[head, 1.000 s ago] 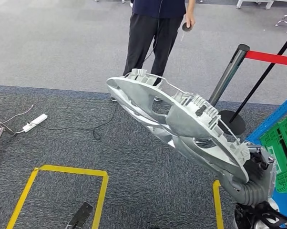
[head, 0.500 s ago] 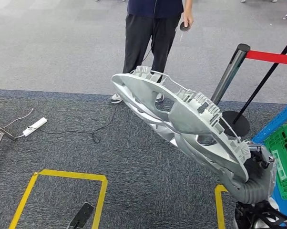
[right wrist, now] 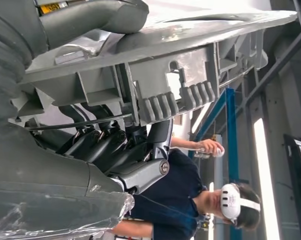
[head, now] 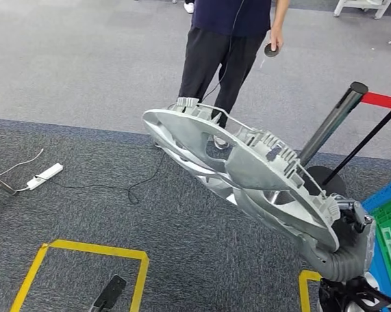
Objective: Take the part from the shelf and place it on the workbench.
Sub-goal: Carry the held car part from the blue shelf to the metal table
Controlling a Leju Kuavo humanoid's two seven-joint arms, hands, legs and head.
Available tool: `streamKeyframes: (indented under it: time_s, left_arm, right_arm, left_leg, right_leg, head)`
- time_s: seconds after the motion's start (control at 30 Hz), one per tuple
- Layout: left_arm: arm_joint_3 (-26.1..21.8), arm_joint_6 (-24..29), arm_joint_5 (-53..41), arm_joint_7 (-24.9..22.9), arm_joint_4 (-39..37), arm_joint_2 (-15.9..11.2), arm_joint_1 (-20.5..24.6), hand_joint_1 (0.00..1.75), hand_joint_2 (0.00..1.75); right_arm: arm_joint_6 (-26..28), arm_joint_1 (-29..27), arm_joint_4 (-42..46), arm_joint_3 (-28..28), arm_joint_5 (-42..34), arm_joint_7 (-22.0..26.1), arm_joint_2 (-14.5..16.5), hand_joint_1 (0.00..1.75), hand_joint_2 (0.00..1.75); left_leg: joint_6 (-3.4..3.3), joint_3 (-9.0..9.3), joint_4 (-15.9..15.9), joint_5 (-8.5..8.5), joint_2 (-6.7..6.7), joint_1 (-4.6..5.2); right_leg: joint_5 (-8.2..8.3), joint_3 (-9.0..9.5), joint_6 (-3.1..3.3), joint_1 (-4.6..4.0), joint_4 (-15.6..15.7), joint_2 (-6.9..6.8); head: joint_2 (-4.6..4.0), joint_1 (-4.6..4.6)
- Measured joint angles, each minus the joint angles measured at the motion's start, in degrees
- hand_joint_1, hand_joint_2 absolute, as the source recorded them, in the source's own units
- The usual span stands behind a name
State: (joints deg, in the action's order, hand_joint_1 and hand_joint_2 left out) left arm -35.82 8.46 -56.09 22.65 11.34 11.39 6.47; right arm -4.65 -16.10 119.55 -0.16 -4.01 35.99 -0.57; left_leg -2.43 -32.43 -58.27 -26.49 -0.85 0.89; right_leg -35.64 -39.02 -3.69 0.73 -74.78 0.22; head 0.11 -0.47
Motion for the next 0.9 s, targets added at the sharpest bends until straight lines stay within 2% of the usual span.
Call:
streamKeyframes:
  time_s: [0.03,0.07,0.1,0.2,0.23,0.27,0.33,0.37,0.4,0.47,0.5,0.53,0.57,0.6,0.63,0.67,0.7,0.73,0.77,0.8,0.83,0.9]
  left_arm:
    - [-0.01,0.01,0.04,-0.03,0.0,0.02,-0.09,0.0,1.75]
    - [-0.01,0.03,0.1,-0.08,0.0,0.04,-0.16,0.0,1.75]
    - [-0.02,0.07,0.16,-0.13,0.0,0.07,-0.19,0.0,1.75]
    - [-0.02,0.17,0.27,-0.19,0.0,0.26,-0.28,0.0,1.75]
    - [-0.02,0.19,0.28,-0.19,0.0,0.32,-0.31,0.0,1.75]
    - [-0.01,0.2,0.28,-0.19,0.0,0.33,-0.26,0.0,1.75]
    - [-0.01,0.26,0.26,-0.19,0.01,0.25,-0.06,0.0,1.75]
    - [-0.01,0.28,0.26,-0.19,0.02,0.2,0.07,0.0,1.75]
    - [-0.01,0.3,0.26,-0.19,0.02,0.16,0.14,0.0,1.75]
    - [0.0,0.29,0.27,-0.19,0.02,0.14,0.13,0.0,1.75]
    - [0.0,0.28,0.27,-0.19,0.02,0.12,0.05,0.0,1.75]
    - [0.0,0.28,0.26,-0.19,0.02,0.12,-0.04,0.0,1.75]
    - [0.0,0.28,0.26,-0.19,0.02,0.1,-0.13,0.0,1.75]
    - [0.0,0.28,0.26,-0.19,0.02,0.09,-0.17,0.0,1.75]
    - [0.0,0.28,0.26,-0.19,0.02,0.08,-0.19,0.0,1.75]
    - [-0.01,0.28,0.26,-0.19,0.02,0.11,-0.15,0.0,1.75]
    - [-0.01,0.27,0.26,-0.19,0.02,0.14,-0.03,0.0,1.75]
    - [-0.01,0.24,0.26,-0.19,0.02,0.18,0.05,0.0,1.75]
    - [-0.01,0.21,0.26,-0.19,0.02,0.21,0.1,0.0,1.75]
    - [-0.01,0.17,0.26,-0.19,0.02,0.2,0.1,0.0,1.75]
    - [-0.01,0.16,0.26,-0.19,0.02,0.18,0.01,0.0,1.75]
    - [-0.02,0.19,0.27,-0.19,0.02,0.12,0.04,0.0,1.75]
  right_arm:
    - [0.04,-0.04,-0.01,0.01,0.04,-0.02,0.0,1.75,1.75]
    - [0.11,-0.06,-0.01,0.01,0.09,-0.03,0.0,1.75,1.75]
    - [0.2,-0.08,-0.01,0.01,0.19,-0.03,0.0,1.75,1.75]
    - [0.5,-0.13,-0.01,0.01,0.85,-0.08,0.0,1.75,1.75]
    - [0.66,-0.2,0.02,0.01,1.19,-0.11,0.0,1.75,1.75]
    - [0.83,-0.24,0.04,0.01,1.56,-0.17,-0.01,1.75,1.75]
    - [1.07,-0.28,0.08,-0.02,2.04,-0.24,-0.05,1.75,1.75]
    - [1.1,-0.25,0.08,-0.03,2.16,-0.25,-0.07,1.75,1.75]
    - [1.11,-0.25,0.09,-0.04,2.19,-0.24,-0.09,1.75,1.75]
    - [1.15,-0.23,0.09,-0.07,2.21,-0.22,-0.09,1.75,1.75]
    - [1.16,-0.24,0.09,-0.08,2.22,-0.21,-0.09,1.75,1.75]
    - [1.17,-0.24,0.08,-0.1,2.23,-0.21,-0.09,1.75,1.75]
    - [1.17,-0.25,0.08,-0.1,2.24,-0.21,-0.09,1.75,1.75]
    - [1.16,-0.26,0.08,-0.1,2.24,-0.21,-0.09,1.75,1.75]
    - [1.14,-0.25,0.08,-0.1,2.24,-0.21,-0.09,1.75,1.75]
    - [1.13,-0.26,0.08,-0.1,2.24,-0.2,-0.09,1.75,1.75]
    - [1.13,-0.29,0.09,-0.1,2.23,-0.17,-0.09,1.75,1.75]
    - [1.13,-0.32,0.09,-0.1,2.24,-0.16,-0.09,1.75,1.75]
    - [1.13,-0.34,0.1,-0.1,2.25,-0.16,-0.09,1.75,1.75]
    - [1.14,-0.37,0.1,-0.1,2.26,-0.15,-0.09,1.75,1.75]
    - [1.13,-0.32,0.09,-0.1,2.28,-0.17,-0.09,1.75,1.75]
    - [1.1,-0.33,0.08,-0.09,2.3,-0.16,-0.11,1.75,1.75]
  left_leg:
    - [-0.12,0.9,0.0,-0.65,-0.1,0.13]
    - [-0.18,1.91,-0.01,-1.33,-0.23,0.22]
    - [-0.2,2.96,0.0,-2.11,-0.36,0.3]
    - [0.06,5.14,-0.19,-4.56,-0.73,0.61]
    - [0.24,5.64,-0.28,-5.21,-0.86,0.78]
    - [0.44,6.08,-0.43,-5.57,-0.99,0.94]
    - [0.83,6.03,-1.26,-5.62,-0.96,1.09]
    - [1.15,5.13,-2.75,-5.65,-0.78,1.08]
    - [1.52,3.62,-5.12,-6.23,-0.57,0.98]
    - [2.35,-0.76,-11.28,-8.92,-0.22,0.52]
    - [2.71,-2.89,-13.64,-10.24,-0.18,0.25]
    - [3.07,-4.45,-14.67,-10.53,-0.16,-0.02]
    - [3.45,-5.22,-14.11,-9.44,-0.04,-0.29]
    - [3.85,-5.11,-11.89,-7.01,0.29,-0.56]
    - [4.27,-4.38,-8.58,-3.79,1.28,-0.82]
    - [4.69,-3.62,-5.21,-1.34,2.98,-0.89]
    - [4.58,-3.06,-2.62,0.11,4.47,-0.87]
    - [4.24,-2.81,-1.06,0.87,5.48,-0.79]
    - [3.71,-2.88,-0.55,0.74,5.62,-0.63]
    - [2.98,-2.86,-0.5,0.86,4.87,-0.58]
    - [2.54,-2.74,-0.43,1.17,4.02,-0.63]
    - [1.72,-2.39,-0.33,1.33,2.41,-0.77]
  right_leg:
    - [-0.95,-2.11,0.27,-0.26,-1.15,0.01]
    - [-0.89,-3.26,0.63,-0.57,-0.4,0.03]
    - [0.77,-3.59,1.06,-0.93,2.0,0.05]
    - [11.61,-2.87,2.34,-1.91,11.58,0.26]
    - [14.02,-2.58,2.63,-2.01,13.11,0.34]
    - [14.79,-2.29,2.85,-2.0,13.69,0.32]
    - [14.97,-1.55,3.13,-1.69,13.97,-0.04]
    - [14.85,-1.26,3.29,-1.52,14.26,-0.31]
    - [14.72,-1.0,3.4,-1.31,14.52,-0.57]
    - [14.27,-0.71,3.57,-1.06,14.72,-1.17]
    - [13.99,-0.57,3.55,-0.91,14.74,-1.51]
    - [13.69,-0.35,3.46,-0.73,14.74,-1.91]
    - [13.37,-0.03,3.3,-0.51,14.74,-2.33]
    - [13.06,0.39,3.06,-0.27,14.74,-2.79]
    - [12.72,0.86,2.7,-0.08,14.74,-3.27]
    - [12.41,1.31,2.3,0.04,14.65,-3.76]
    - [12.16,1.61,1.88,-0.03,14.62,-4.27]
    - [11.92,1.84,1.49,-0.17,14.61,-4.84]
    - [11.74,2.1,1.18,-0.31,14.67,-5.51]
    - [11.58,2.35,0.9,-0.4,14.83,-6.22]
    - [11.24,2.59,0.56,-0.25,14.72,-6.29]
    - [9.22,1.88,0.08,0.06,11.98,-4.14]
  head:
    - [0.0,0.0]
    - [0.0,0.01]
    - [0.0,0.02]
    - [0.0,0.12]
    - [0.0,0.15]
    - [0.0,0.17]
    - [0.0,0.13]
    - [0.0,0.08]
    - [0.0,0.04]
    - [0.0,-0.02]
    - [0.0,-0.01]
    - [0.0,-0.02]
    - [0.0,-0.02]
    - [0.0,-0.03]
    - [0.0,-0.04]
    - [0.0,-0.14]
    - [0.0,-0.27]
    - [0.0,-0.32]
    - [0.0,-0.37]
    - [0.0,-0.34]
    - [0.0,-0.25]
    - [0.0,-0.08]
